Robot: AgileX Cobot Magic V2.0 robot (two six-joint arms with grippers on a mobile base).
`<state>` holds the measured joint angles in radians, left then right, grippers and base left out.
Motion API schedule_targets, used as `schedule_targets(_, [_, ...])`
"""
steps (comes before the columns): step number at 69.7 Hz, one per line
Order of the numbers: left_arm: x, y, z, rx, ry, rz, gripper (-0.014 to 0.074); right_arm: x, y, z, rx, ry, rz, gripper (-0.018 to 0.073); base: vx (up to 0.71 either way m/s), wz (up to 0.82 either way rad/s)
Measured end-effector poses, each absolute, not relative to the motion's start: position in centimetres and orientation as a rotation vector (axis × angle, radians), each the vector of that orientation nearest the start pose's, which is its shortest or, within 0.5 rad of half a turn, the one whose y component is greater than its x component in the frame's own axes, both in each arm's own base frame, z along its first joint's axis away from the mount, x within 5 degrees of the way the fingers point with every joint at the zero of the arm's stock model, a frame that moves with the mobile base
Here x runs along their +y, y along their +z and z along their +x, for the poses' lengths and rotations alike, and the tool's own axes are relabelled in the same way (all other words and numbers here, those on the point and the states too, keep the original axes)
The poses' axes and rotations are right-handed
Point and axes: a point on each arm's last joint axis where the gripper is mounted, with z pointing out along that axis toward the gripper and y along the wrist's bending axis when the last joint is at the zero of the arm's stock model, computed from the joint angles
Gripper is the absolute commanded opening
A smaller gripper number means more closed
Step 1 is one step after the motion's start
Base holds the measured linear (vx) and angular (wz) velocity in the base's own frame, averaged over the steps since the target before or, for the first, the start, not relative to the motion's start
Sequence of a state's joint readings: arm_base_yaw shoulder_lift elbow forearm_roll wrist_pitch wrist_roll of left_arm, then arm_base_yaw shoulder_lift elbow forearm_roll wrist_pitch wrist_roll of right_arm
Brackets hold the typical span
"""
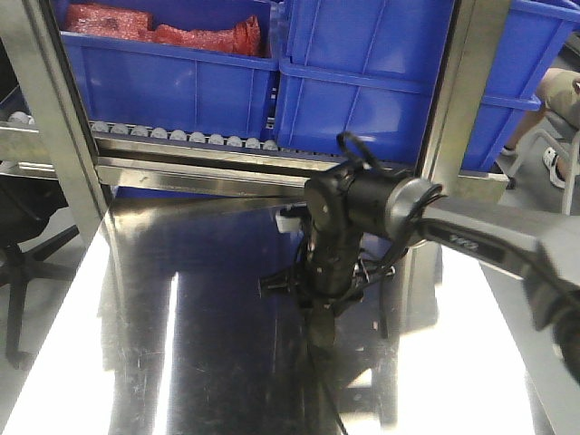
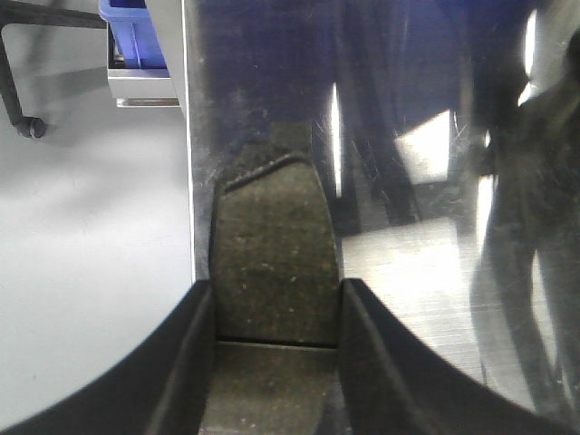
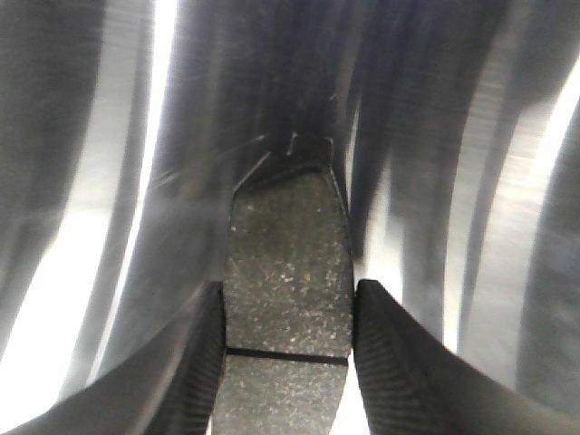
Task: Move and align brake pads A on conveyor
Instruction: 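Close the right gripper on the brake pad, then lift the brake pad off the table with the right gripper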
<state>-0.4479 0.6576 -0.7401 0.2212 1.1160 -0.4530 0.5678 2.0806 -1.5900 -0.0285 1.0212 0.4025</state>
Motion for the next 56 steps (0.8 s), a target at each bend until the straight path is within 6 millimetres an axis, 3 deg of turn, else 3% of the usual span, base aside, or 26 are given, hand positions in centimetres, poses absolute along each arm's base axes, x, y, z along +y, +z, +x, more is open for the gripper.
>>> schedule_targets(14, [-2.6,31.8,9.5,2.483,-0.091,0.035,-0.0006,21.2,25.7,34.6,2.806,0.097,-0.289,-0.0007,0.00,0.00])
schedule_targets(29, [-2.6,31.8,9.5,2.483,-0.090,0.035,-0.0006,17.4,34.2,31.4,2.624,0.007,-0.292,-0.0003,0.00,0.00])
schedule_targets(45, [-2.6,31.8,9.5,2.483,-0.090,0.035,-0.0006,12.9,39.7,28.0,2.550,-0.023,-0.224,-0.0001,0.00,0.00])
schedule_targets(56, [-2.6,31.8,9.5,2.483,-0.090,0.035,-0.0006,9.9,41.4,25.0,2.499,-0.030,-0.176,-0.0001,0.00,0.00])
